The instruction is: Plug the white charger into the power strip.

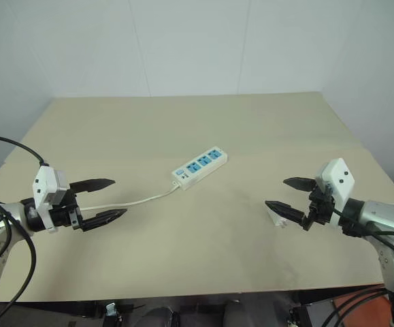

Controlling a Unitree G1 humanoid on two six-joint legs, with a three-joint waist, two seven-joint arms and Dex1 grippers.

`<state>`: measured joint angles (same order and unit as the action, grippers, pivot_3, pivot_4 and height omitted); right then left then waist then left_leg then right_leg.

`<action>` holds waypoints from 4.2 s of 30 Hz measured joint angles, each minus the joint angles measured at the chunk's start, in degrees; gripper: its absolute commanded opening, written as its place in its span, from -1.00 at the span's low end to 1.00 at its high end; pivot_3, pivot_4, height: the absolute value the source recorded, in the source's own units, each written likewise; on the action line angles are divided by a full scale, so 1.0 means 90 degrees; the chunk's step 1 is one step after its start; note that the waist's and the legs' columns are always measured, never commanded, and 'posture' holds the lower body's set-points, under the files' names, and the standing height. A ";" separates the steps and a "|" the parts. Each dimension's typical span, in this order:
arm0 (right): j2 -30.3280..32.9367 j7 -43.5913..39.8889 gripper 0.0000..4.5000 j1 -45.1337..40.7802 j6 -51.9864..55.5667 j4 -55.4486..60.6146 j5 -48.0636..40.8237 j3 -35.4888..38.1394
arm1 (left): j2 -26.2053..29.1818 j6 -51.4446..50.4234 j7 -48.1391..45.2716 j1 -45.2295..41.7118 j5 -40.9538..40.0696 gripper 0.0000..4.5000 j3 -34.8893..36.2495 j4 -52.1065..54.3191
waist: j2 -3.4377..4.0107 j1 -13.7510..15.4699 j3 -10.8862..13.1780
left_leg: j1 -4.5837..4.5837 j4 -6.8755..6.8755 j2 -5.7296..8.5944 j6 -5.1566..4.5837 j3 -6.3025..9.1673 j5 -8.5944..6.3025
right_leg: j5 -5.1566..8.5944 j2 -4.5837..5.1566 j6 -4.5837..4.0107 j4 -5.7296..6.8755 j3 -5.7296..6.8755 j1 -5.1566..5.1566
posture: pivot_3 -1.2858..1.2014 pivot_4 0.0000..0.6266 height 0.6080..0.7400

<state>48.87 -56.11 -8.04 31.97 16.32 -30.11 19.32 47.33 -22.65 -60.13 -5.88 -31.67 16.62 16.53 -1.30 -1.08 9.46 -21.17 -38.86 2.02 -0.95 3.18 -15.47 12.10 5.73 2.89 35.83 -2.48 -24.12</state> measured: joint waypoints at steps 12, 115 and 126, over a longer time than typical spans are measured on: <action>0.0149 -0.0015 1.00 0.0096 -0.0001 0.0003 -0.0049 0.0000 | 0.0000 0.0001 0.0142 -0.0121 0.0158 0.99 -0.0219 -0.0050 | -0.0001 0.0027 0.0001 | 0.0000 -0.0001 0.0001 0.0000 -0.0003 0.0000 | 0.0000 -0.0001 0.0000 0.0001 0.0000 0.0002 | 0.03 -0.52 1.00; 0.0093 0.0521 1.00 -0.0583 0.0170 0.0502 -0.0938 -0.0229 | -0.3209 0.4075 -0.0528 -0.2745 0.2355 0.46 -0.2723 -0.5807 | 0.0017 0.0152 -0.0026 | 0.0047 -0.0014 0.0005 -0.0010 -0.0016 -0.0011 | -0.0006 -0.0010 -0.0005 -0.0010 0.0005 0.0068 | 0.03 -0.52 1.00; 0.0291 0.0258 1.00 -0.0914 0.0269 0.0303 -0.0942 -0.0315 | -0.2706 0.3693 -0.2061 -0.2273 0.1972 0.46 -0.2972 -0.4799 | 0.0018 0.0085 -0.0025 | 0.0051 -0.0003 -0.0001 -0.0040 0.0005 -0.0031 | 0.0000 -0.0011 0.0005 -0.0070 0.0008 0.0087 | 0.03 -0.52 1.00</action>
<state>51.48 -53.79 -16.27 34.39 19.05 -38.58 16.48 22.98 10.59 -78.68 -26.34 -13.92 -10.13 -26.66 -1.14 -0.31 9.23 -20.71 -38.89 2.02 -1.31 3.23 -15.75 12.10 5.63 2.93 35.20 -2.40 -23.34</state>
